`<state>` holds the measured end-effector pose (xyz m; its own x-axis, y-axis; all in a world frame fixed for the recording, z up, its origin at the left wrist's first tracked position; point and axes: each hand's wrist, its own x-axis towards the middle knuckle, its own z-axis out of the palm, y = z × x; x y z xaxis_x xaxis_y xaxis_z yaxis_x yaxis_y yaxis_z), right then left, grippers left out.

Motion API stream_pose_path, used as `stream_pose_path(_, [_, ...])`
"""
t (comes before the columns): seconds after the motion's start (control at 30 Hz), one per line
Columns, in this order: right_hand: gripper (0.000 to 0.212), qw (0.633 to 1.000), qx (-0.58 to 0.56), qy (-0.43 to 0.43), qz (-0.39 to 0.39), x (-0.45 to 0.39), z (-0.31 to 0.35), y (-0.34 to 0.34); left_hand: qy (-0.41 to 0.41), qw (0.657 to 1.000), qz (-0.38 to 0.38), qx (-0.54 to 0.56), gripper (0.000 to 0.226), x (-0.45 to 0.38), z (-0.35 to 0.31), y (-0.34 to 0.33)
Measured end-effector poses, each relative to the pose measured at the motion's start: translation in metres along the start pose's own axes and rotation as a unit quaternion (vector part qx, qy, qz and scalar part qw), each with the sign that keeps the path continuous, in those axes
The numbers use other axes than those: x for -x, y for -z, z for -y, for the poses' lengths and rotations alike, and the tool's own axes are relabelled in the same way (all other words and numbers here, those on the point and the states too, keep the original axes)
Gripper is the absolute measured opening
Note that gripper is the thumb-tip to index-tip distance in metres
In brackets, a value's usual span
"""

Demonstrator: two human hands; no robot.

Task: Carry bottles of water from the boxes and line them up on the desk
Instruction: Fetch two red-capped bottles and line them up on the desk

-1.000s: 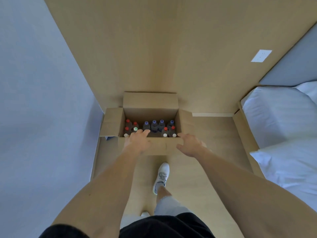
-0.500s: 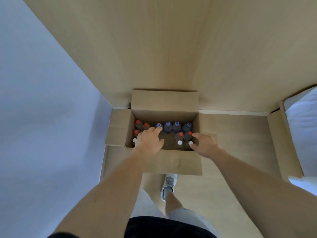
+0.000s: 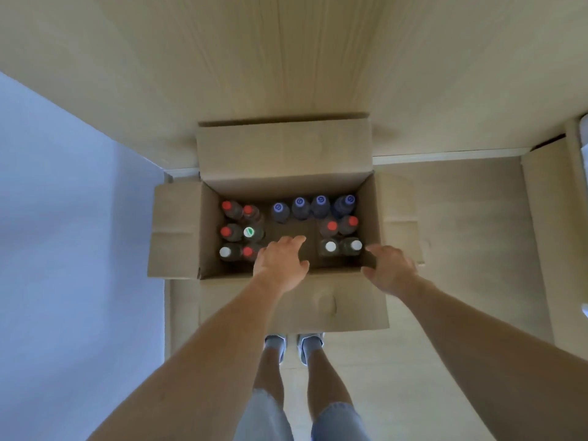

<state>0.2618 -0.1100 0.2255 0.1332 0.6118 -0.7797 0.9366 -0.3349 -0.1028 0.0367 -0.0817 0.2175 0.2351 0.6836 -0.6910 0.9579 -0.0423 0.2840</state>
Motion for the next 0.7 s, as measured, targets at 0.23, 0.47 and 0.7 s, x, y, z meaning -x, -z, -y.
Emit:
stream_pose_path(0.23, [0.051,0.999,0.021,0.001,-0.029,-0.095,0.013,-0.04,-0.036,0.999,-0.002,0.005,0.065,-0.101,0.011,-0.051])
stream_pose_path(0.47, [0.051,0.989,0.119,0.05,-0.07,-0.197,0.023,-0.062,-0.069,0.997,-0.017,0.035,0.05,-0.207,0.018,-0.109])
stream_pose_path(0.7, [0.048,0.962,0.259,0.067,-0.056,-0.275,0.018,-0.089,-0.1,0.994,-0.009,0.044,0.039,-0.282,0.023,-0.15])
